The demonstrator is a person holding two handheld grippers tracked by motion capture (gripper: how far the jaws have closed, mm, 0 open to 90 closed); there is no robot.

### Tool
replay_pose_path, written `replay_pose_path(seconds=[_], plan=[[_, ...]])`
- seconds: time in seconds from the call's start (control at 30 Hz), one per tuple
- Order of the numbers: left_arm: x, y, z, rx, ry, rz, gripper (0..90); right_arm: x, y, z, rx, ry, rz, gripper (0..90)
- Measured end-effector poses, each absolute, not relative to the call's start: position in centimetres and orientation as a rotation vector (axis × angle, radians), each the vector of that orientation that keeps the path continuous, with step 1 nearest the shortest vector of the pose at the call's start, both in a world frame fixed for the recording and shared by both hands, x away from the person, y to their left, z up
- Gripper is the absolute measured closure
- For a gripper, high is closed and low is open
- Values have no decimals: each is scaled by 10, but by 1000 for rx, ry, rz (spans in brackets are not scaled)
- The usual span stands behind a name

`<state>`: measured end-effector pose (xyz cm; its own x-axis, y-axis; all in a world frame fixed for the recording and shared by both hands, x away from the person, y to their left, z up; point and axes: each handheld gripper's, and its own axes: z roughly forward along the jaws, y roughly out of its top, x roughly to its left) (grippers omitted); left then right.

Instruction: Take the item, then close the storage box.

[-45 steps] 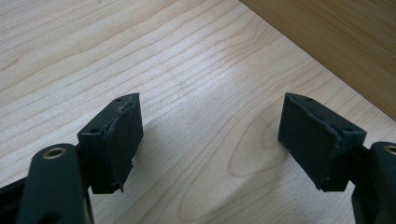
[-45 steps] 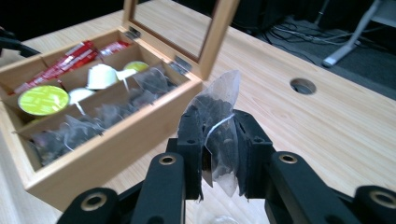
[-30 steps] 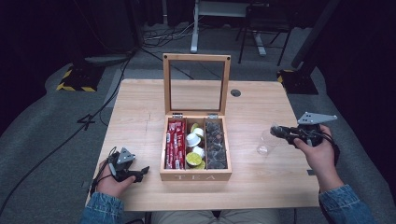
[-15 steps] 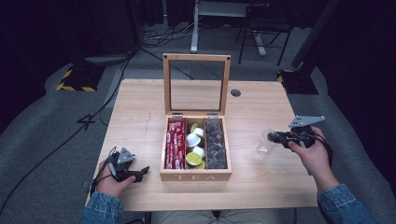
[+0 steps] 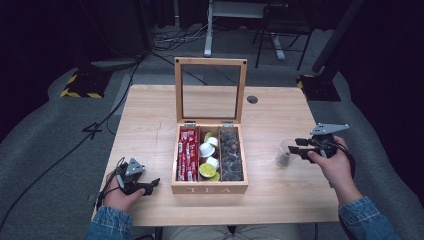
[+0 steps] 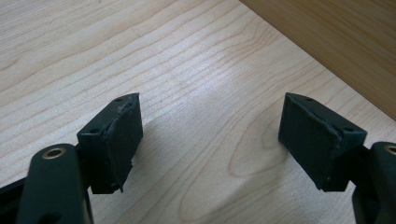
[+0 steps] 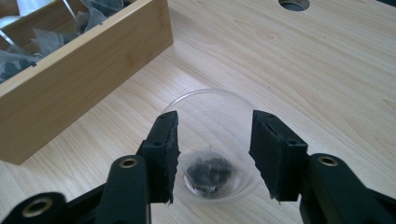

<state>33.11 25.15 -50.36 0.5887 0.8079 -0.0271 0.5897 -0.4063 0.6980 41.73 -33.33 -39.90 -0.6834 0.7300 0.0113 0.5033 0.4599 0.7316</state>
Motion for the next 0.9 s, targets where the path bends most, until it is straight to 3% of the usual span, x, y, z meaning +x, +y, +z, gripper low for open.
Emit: replay_pose_path(seconds=[0.3, 0.4, 0.9], plan=[[331, 251, -504, 2142, 1100, 418, 211, 418, -330, -393, 1040, 2374, 1123, 425], [331, 250, -504, 2167, 1079, 397, 139, 419, -327, -388, 1033, 2360, 1149, 393], [331, 250, -504, 2167, 1080, 398, 139, 442, -296, -337, 925, 2286, 1284, 320]])
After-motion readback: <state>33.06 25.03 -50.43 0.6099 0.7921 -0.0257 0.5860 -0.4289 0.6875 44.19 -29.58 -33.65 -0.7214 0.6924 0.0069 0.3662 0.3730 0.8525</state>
